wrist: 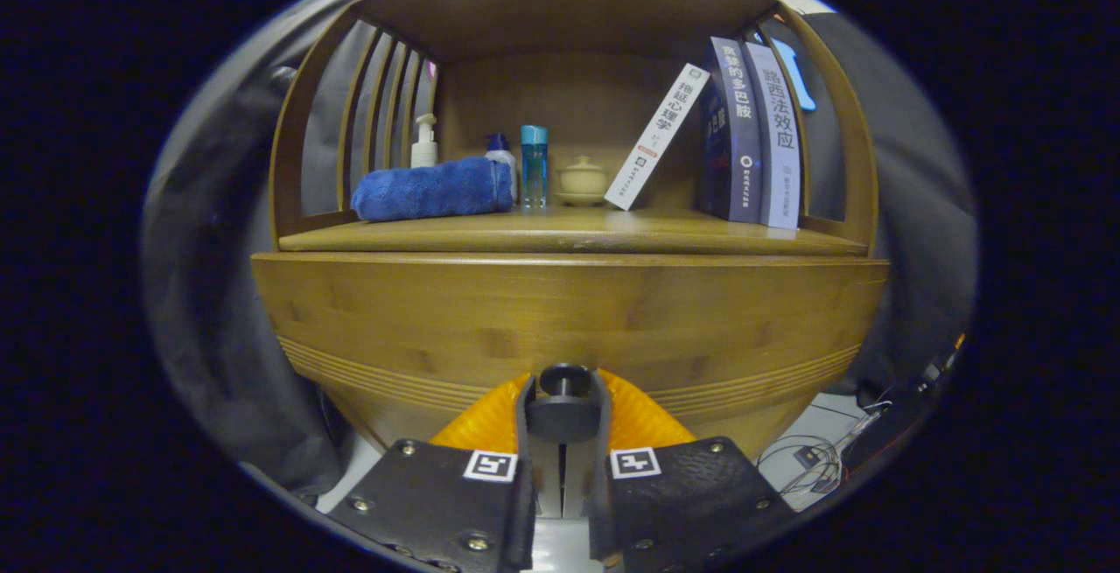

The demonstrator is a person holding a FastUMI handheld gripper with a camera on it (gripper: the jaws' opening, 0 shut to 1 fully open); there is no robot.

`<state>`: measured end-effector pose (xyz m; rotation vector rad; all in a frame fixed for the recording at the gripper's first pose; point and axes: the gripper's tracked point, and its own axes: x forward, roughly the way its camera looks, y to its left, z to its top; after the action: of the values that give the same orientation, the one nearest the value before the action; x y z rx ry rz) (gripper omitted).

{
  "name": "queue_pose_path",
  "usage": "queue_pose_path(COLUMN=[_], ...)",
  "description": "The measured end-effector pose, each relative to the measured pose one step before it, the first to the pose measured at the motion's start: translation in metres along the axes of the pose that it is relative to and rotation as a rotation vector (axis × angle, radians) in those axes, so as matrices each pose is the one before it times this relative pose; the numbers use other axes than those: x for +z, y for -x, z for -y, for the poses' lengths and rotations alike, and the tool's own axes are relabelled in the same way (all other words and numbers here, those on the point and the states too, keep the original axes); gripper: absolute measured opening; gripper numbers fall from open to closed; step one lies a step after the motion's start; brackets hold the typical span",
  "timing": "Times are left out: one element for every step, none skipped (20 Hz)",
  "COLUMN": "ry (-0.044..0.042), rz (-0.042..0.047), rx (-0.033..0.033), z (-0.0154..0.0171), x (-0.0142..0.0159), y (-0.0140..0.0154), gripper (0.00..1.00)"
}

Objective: Pull open the drawer, take out the items inside it, and place them on the countertop above the cabinet.

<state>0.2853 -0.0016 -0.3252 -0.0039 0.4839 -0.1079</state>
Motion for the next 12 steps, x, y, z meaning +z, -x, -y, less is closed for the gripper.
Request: queue_pose_path(ry=[-0.00141, 0.00016, 0.0048, 0.00601, 0.00516, 0.00136, 0.00244, 0.00046, -0.00091, 0.00383, 0.00792, 0.00568], rz=[0.0025, 0.00291, 0.00102, 0.00088, -0.00181, 0.00168, -0.00156, -0.00217, 0.00068, 0.00065, 0.00315, -0.00125], rx=[0.00171, 0.00252, 0.00119, 0.00041, 0.00018, 0.00034, 0.00158, 0.00204, 0.00089, 0.00122, -0.00031, 0.00246], z=[0.0002, -0.00058, -0.0001, 0.00006, 0.00048, 0.00011, -0.00014, 0.00061, -0.00006, -0.00015, 0.0001, 0.00009], x=[-0.00172, -0.00119, -0.00199, -0.00147, -0.00294, -0.00143, -0.00235, -0.00177, -0.00298, -0.00176, -0.00199, -0.00265], y=[0.00866, 0.00845, 0.00856, 0.00947, 0.00934, 0.00949, 0.00976, 0.0096, 0.00902, 0.00852, 0.00853, 0.00803], gripper=[0.25, 0.25, 0.25, 0.25, 0.25, 0.25, 0.24, 0.25, 0.25, 0.25, 0.24, 0.24])
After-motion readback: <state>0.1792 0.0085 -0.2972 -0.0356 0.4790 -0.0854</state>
